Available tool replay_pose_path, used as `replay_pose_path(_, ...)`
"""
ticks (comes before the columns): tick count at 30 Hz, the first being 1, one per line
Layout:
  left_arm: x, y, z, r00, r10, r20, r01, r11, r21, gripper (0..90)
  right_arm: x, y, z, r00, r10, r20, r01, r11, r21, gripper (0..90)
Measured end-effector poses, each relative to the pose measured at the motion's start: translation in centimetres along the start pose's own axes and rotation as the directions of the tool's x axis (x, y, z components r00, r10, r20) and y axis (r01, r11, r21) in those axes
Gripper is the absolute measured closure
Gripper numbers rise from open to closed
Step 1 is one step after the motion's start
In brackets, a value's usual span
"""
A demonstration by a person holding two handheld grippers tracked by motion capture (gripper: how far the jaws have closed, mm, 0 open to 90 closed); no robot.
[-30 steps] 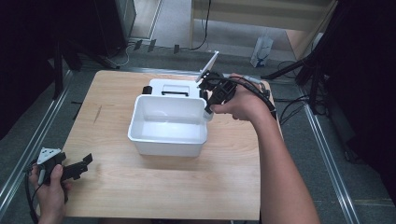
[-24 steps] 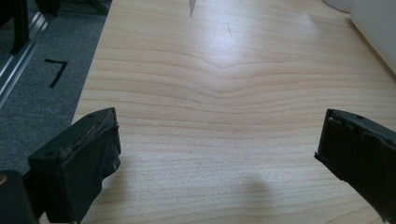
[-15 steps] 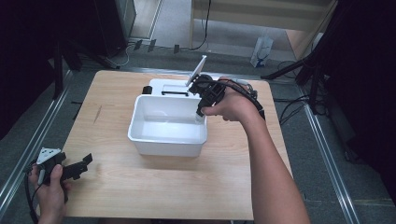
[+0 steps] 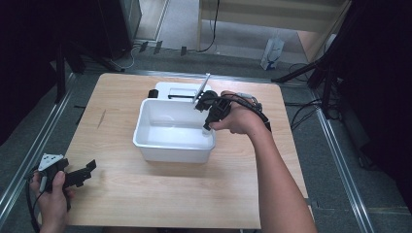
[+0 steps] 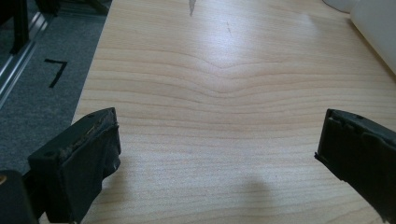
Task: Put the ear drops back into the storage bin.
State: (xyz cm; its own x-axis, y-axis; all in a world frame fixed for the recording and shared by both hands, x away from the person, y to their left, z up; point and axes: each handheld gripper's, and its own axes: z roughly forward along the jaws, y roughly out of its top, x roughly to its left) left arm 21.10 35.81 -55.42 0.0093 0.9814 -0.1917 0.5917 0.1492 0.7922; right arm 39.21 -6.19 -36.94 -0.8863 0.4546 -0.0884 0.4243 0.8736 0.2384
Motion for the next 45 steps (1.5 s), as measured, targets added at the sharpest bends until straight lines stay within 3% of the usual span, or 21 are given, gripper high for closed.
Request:
replay_pose_path(7, 0.0, 0.0, 0.0, 1.0, 0.003, 0.0, -0.003, 1.0, -0.002, 0.2, 0.1, -0.3, 1.2, 0.9998, -0.018, -0.011, 0.018, 1.0, -0.001, 72.0)
replay_pose_path(15, 0.0, 0.0, 0.0, 1.0, 0.0, 0.004, 0.0, 1.0, 0.0, 0.2, 0.5, -0.2, 3.3, 0.9963, -0.085, -0.007, 0.085, 0.996, 0.011, 72.0)
replay_pose_path(23, 0.0, 0.0, 0.0, 1.0, 0.002, 0.005, -0.002, 1.0, 0.0, 0.2, 0.7, -0.2, 5.6, 0.9821, -0.188, 0.001, 0.188, 0.981, 0.038, 71.9)
replay_pose_path(30, 0.0, 0.0, 0.0, 1.0, 0.002, 0.006, -0.002, 1.0, 0.0, 0.2, 0.9, -0.1, 6.3, 0.9735, -0.229, 0.002, 0.228, 0.972, 0.06, 72.5)
replay_pose_path(38, 0.1, 0.0, 0.0, 1.0, 0.003, 0.006, -0.003, 1.0, 0.003, 0.2, 0.9, -0.1, 6.6, 0.9732, -0.23, -0.004, 0.23, 0.97, 0.075, 71.6)
replay_pose_path(45, 0.1, 0.0, 0.0, 1.0, 0.001, 0.007, -0.001, 1.0, 0.002, 0.2, 0.9, -0.1, 5.7, 0.9763, -0.215, 0.022, 0.214, 0.976, 0.046, 61.3)
